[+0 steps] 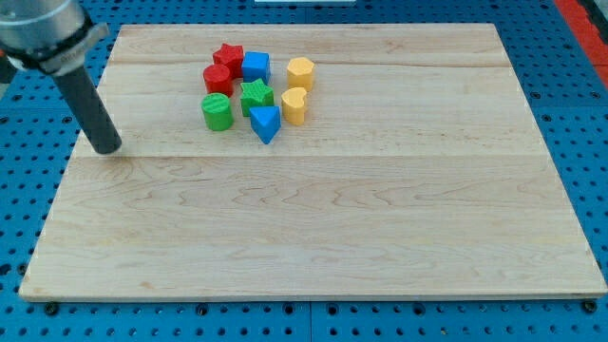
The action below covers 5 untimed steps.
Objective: Move the yellow heart towards the top right
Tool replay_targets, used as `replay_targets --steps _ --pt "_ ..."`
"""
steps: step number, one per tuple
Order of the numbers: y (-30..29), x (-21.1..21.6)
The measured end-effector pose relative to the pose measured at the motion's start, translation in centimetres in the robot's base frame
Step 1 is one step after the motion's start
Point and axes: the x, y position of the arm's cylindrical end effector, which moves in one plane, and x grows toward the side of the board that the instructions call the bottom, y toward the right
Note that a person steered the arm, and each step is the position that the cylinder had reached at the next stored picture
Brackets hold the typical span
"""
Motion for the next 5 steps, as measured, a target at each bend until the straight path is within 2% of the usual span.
replay_targets --steps 1,5 --pt "1.1 -2.9" --pt "15.1 -1.4"
